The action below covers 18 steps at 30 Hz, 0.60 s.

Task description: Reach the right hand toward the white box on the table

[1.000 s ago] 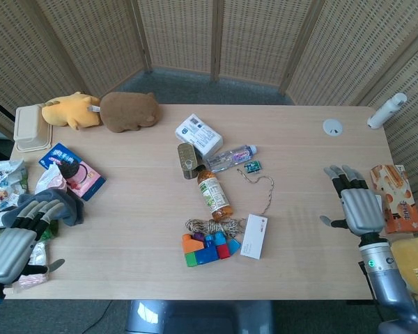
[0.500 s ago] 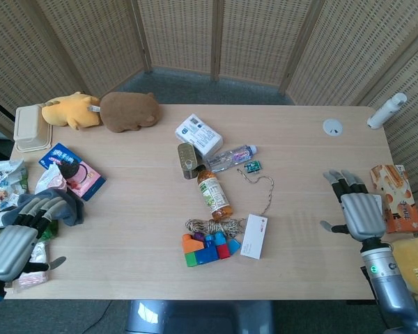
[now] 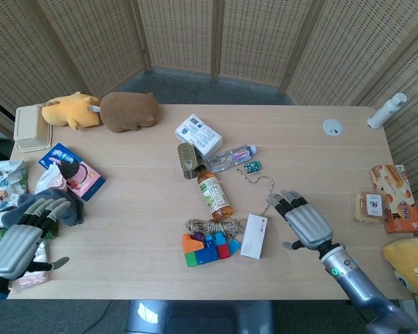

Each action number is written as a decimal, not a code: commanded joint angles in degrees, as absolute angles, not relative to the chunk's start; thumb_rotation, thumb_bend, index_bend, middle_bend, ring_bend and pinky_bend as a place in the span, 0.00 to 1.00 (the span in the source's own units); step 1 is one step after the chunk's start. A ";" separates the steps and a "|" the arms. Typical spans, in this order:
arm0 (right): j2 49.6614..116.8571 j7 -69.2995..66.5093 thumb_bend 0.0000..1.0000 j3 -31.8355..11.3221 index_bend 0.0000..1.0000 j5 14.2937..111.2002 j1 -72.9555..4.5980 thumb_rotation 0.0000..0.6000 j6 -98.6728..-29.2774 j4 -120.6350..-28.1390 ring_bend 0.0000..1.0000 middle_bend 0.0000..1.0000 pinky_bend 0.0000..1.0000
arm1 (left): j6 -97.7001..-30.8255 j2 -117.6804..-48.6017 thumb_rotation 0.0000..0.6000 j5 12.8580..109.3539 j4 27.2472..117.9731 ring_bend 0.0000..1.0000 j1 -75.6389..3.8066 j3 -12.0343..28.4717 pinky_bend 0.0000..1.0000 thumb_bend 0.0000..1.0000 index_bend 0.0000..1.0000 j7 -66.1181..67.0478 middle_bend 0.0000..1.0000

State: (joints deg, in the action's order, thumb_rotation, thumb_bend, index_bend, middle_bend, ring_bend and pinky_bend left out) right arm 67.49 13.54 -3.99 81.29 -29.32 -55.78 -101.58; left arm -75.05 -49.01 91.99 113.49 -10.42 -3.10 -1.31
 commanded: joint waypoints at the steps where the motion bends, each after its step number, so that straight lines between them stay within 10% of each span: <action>1: 69.49 13.00 0.03 -3.34 0.00 82.69 -30.58 1.00 -54.30 -99.69 0.00 0.00 0.00 | -75.25 -48.80 1.00 92.07 113.65 0.00 -10.29 -3.16 0.00 0.00 0.00 -1.28 0.00; 18: 76.91 11.17 0.03 -0.47 0.00 88.14 -35.85 1.00 -49.07 -89.89 0.00 0.00 0.00 | -75.36 -48.39 1.00 91.84 114.03 0.00 -9.99 -3.42 0.00 0.00 0.00 -1.27 0.00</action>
State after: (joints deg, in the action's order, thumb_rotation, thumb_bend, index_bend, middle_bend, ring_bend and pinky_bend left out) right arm 76.45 11.63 -0.72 87.85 -35.51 -49.33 -90.49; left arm -75.36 -48.39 91.84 114.03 -9.99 -3.42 -1.27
